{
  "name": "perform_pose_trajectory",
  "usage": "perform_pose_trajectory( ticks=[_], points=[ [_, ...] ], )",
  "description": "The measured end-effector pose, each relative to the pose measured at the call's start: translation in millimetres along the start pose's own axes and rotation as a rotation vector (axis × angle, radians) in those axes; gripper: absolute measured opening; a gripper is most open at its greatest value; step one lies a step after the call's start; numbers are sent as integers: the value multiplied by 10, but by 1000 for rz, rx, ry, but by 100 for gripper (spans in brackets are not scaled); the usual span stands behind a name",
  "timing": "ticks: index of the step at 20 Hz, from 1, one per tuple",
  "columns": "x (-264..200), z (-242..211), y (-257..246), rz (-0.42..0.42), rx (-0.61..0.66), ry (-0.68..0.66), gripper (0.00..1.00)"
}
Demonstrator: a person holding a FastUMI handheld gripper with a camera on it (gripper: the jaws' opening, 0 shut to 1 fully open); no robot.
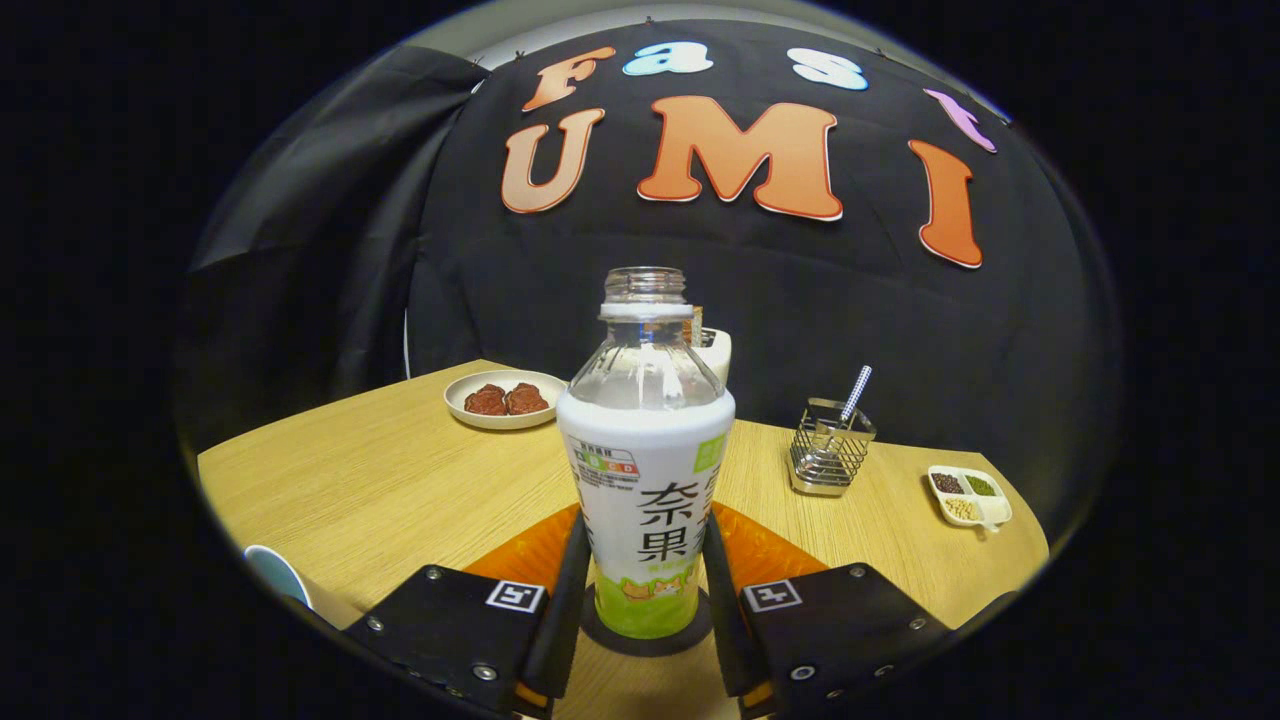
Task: Take the bottle from table, then pour the juice into the cup, finally place the bottle on the coaster
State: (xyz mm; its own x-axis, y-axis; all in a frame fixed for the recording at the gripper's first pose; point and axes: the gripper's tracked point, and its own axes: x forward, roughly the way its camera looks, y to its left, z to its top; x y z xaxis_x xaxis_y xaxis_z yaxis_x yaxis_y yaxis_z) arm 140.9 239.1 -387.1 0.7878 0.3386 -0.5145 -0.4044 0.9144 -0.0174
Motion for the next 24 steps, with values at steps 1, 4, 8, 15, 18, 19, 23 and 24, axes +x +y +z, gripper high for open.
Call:
perform_pose_trajectory(
  ticks=[1, 4, 8, 15, 18, 19, 23, 24],
  points=[
    [16, -18, 7, -1, 7, 3, 58],
    [38, -68, 3, 6, 28, 4, 58],
    [15, -75, -4, 5, 46, -4, 58],
    [-138, -5, 34, 31, 69, 12, 78],
    [-302, 283, 12, 55, 84, -59, 92],
    [-413, 402, -10, 64, 92, -83, 95],
    [-1024, 1054, -227, 59, 112, -206, 97],
    [-1212, 1240, -322, 38, 109, -244, 97]
  ],
)
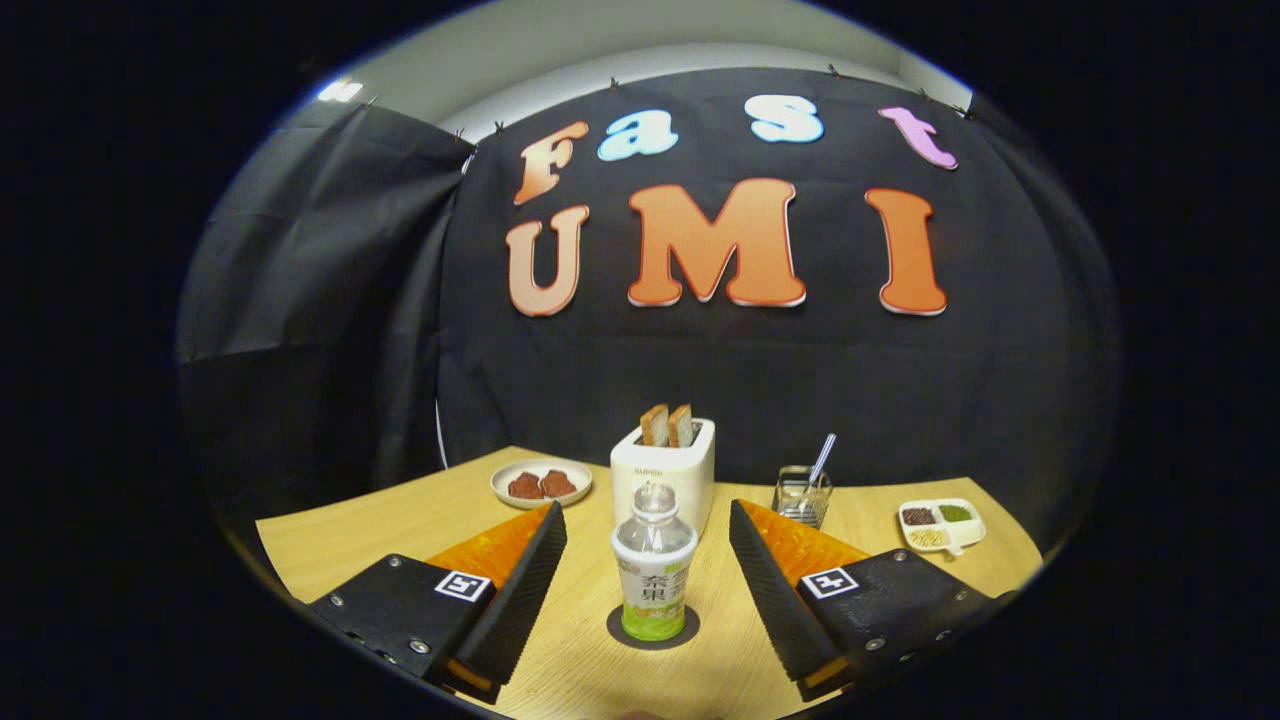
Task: Take the bottle from table, then pour the juice into the cup, finally place the bottle on the coaster
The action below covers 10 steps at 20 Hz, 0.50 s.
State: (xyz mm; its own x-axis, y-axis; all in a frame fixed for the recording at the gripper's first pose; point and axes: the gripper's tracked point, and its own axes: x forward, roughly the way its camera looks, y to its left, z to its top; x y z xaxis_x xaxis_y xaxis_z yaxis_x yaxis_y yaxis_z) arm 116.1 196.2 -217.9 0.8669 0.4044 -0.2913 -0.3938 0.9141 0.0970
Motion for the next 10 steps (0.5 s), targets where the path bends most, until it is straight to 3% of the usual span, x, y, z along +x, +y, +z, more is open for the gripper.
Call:
perform_pose_trajectory(
  ticks=[5, 10],
  points=[
    [-719, 935, -360, -138, -101, -142, 97],
    [-1367, 1407, -475, -215, -114, -154, 97]
  ],
)
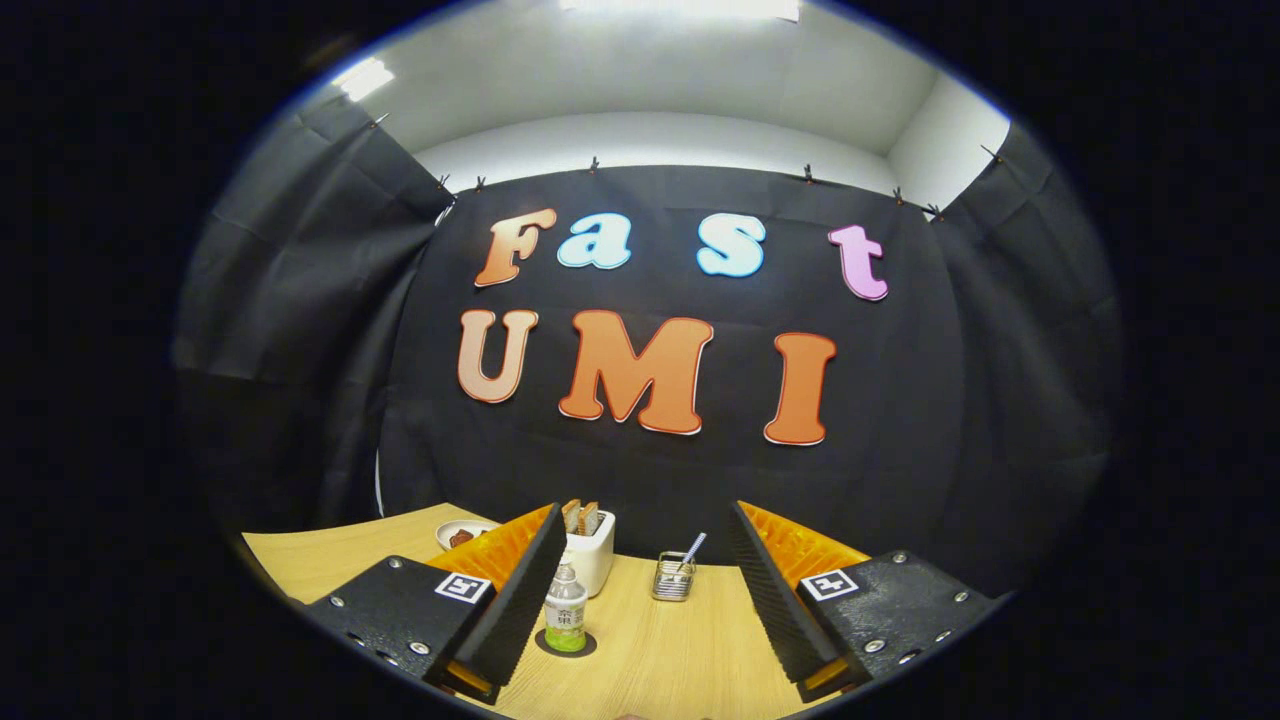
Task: Take the bottle from table, then pour the juice into the cup, finally place the bottle on the coaster
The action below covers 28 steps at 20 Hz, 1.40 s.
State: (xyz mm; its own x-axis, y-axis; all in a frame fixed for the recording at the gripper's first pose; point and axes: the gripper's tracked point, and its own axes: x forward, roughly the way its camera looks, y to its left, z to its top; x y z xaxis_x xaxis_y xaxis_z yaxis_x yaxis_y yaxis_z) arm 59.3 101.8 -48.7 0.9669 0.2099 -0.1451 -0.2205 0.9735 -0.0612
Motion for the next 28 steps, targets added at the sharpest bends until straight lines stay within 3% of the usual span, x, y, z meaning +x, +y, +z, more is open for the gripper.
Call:
perform_pose_trajectory(
  ticks=[7, 12, 28],
  points=[
    [-518, 476, -137, -28, 0, -57, 97],
    [-855, 666, -67, 3, -2, -87, 97],
    [-1070, 797, -223, 13, 26, -137, 97]
  ],
)
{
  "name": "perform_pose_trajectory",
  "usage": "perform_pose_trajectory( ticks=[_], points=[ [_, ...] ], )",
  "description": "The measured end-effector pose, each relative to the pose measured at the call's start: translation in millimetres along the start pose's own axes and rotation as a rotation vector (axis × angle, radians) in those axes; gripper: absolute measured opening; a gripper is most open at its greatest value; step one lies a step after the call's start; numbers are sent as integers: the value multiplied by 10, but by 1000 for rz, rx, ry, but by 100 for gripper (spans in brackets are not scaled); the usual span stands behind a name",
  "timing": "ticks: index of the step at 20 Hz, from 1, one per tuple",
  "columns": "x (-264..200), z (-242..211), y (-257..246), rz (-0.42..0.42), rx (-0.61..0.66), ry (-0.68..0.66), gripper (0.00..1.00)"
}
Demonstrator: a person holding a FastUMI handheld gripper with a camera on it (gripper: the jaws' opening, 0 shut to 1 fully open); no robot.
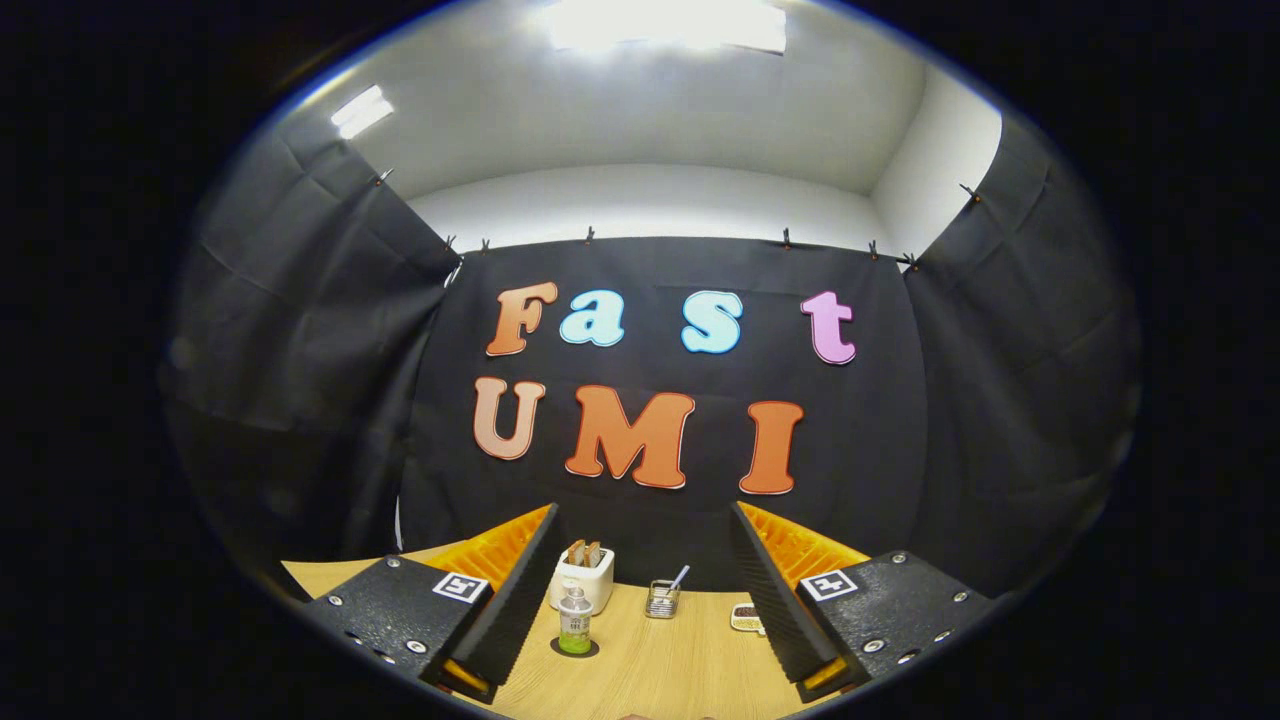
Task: Take the bottle from table, then pour the juice into the cup, finally place the bottle on the coaster
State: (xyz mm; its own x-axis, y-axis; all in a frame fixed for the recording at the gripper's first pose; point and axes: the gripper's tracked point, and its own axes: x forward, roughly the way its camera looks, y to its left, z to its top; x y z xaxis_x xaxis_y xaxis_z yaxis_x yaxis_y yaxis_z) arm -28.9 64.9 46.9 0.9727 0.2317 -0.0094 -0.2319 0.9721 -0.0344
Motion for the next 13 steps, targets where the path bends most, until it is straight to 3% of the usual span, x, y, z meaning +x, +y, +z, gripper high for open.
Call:
perform_pose_trajectory(
  ticks=[4, 13],
  points=[
    [-18, -25, -80, -32, 0, -7, 98],
    [15, -114, -20, -22, -4, 3, 98]
  ],
)
